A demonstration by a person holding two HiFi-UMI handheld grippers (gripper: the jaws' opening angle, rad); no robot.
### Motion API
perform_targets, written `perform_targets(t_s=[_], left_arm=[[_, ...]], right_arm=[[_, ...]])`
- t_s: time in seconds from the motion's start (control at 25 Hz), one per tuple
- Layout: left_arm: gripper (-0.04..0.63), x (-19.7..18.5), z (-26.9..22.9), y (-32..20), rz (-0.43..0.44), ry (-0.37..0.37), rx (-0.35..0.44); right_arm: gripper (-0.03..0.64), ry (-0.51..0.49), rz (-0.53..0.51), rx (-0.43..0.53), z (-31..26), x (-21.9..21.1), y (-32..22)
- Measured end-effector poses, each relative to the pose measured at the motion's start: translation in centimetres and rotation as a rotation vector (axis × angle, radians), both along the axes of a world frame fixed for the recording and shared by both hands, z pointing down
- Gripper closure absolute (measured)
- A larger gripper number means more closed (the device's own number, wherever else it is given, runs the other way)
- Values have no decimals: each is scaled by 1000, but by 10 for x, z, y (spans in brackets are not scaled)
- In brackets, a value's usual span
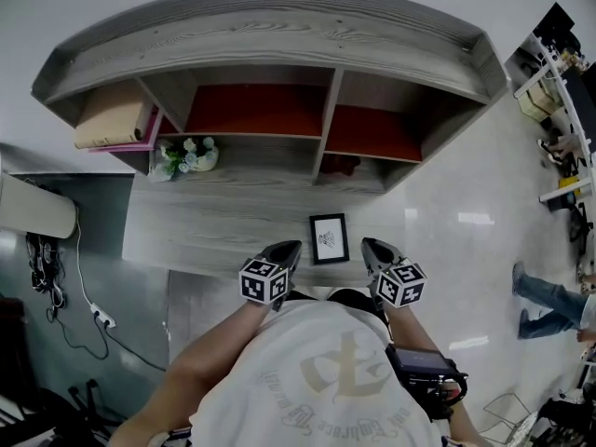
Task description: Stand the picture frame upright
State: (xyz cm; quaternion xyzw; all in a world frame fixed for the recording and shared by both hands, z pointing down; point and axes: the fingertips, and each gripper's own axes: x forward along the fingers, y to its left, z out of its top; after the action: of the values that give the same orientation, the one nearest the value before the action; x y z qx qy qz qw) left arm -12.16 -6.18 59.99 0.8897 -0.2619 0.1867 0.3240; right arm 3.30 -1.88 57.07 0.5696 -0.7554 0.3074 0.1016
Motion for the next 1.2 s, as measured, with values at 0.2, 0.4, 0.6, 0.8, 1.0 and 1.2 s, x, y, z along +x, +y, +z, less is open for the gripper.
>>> perform_targets(t_s=[0.2, 0.4, 0.6, 0.8, 1.0, 1.2], left_arm=[[583, 8, 11, 5, 22, -19, -26], [583, 11, 18, 4, 19, -39, -45], [583, 11, 29, -2, -1, -60, -79], [583, 19, 42, -1, -14, -81, -118], [583, 23, 55, -5, -35, -87, -179], [583, 28, 64, -4, -37, -114, -203]], right_arm=[[611, -5, -5, -31, 14, 4, -2], [612, -24, -10, -68, 28, 5, -6], [611, -27, -42, -105, 42, 3, -17], [611, -36, -68, -132, 53, 9, -23], [612, -47, -101, -161, 67, 7, -33], [611, -62, -128, -191, 78, 4, -36]])
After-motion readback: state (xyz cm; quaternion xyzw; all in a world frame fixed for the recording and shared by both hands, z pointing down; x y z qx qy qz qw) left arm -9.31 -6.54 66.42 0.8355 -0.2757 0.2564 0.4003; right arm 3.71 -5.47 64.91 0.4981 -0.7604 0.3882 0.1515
